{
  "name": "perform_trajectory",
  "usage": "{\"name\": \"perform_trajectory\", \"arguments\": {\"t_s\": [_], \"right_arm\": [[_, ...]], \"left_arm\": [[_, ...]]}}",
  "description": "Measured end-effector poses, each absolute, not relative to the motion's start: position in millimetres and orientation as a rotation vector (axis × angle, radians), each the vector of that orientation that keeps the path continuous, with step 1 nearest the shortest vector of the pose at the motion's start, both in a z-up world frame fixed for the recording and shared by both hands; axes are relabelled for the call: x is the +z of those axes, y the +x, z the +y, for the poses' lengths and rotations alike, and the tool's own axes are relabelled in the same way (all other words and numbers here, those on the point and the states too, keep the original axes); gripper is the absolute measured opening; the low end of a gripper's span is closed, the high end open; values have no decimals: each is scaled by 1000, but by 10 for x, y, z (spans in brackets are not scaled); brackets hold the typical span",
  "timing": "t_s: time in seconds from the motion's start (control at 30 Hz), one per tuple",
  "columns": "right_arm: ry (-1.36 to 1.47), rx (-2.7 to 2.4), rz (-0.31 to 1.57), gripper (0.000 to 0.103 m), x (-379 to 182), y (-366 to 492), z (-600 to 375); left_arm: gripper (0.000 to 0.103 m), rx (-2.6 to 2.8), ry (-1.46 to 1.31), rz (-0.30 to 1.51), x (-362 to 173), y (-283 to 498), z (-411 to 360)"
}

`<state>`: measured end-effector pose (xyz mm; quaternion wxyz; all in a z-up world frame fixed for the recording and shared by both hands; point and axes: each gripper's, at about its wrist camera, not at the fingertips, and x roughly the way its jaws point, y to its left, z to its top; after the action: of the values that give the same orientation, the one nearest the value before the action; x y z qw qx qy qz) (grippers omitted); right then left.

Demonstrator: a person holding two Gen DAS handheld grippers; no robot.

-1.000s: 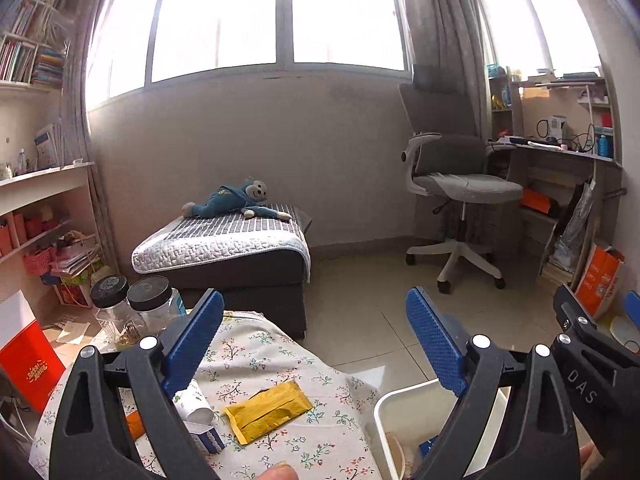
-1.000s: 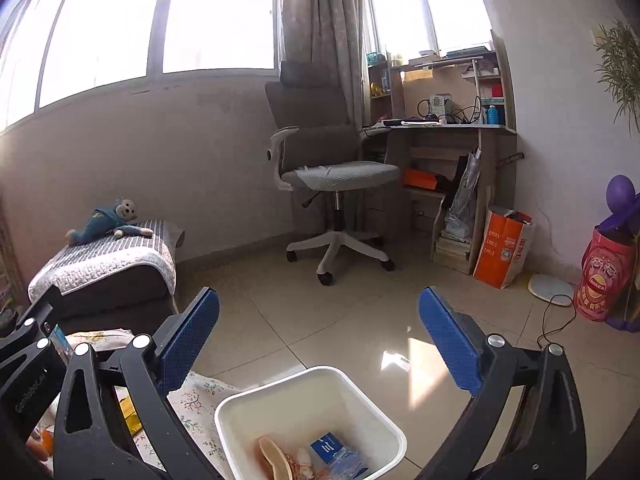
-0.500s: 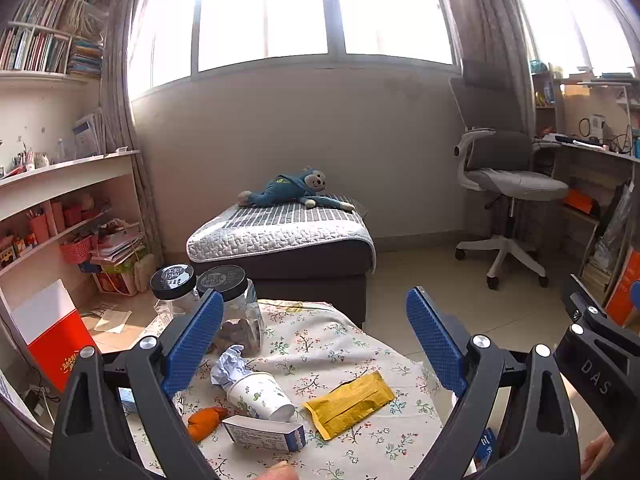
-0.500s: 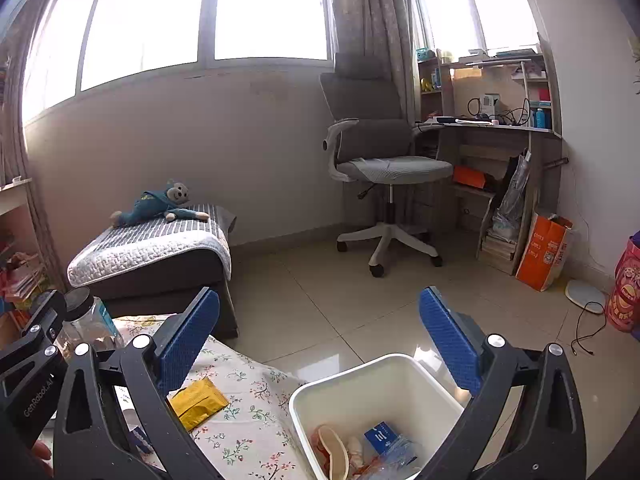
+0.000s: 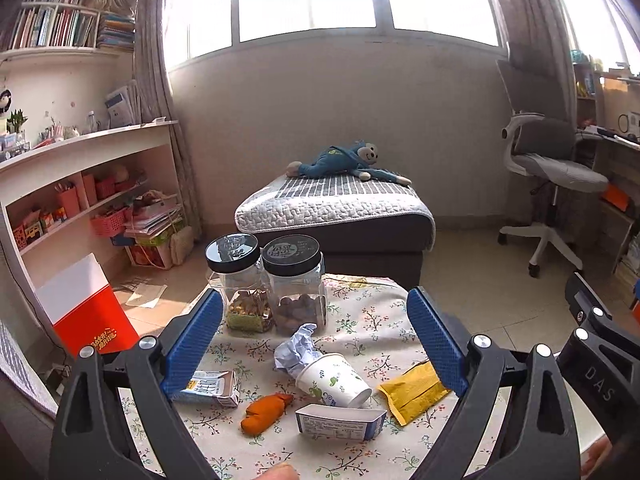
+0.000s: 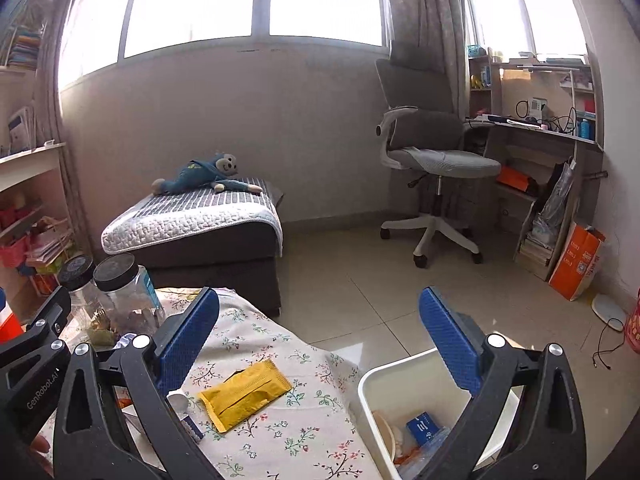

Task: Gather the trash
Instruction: 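Move both open tools back over the table, then grasp the white cardboard piece with the right tool while the left grasps the blue milk carton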

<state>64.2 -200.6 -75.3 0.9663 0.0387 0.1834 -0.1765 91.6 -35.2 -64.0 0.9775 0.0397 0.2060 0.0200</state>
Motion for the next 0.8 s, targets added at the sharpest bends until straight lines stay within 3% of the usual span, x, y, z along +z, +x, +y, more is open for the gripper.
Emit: {"name": "perform_trajectory", "arguments": {"t_s": [0.27,0.5,0.8], "right_arm": [[63,-285,445,96,-906,896,-1629],[17,-233,531,96,-1096,1125,-1340],[-105,-120,602,96,-1351,1317,-1030]], "left_arm": [[91,124,66,496,-844,1143,139],[91,221,88,714,-1331,1561,708],[90,489,-391,994,-1914,1837,1615]]}}
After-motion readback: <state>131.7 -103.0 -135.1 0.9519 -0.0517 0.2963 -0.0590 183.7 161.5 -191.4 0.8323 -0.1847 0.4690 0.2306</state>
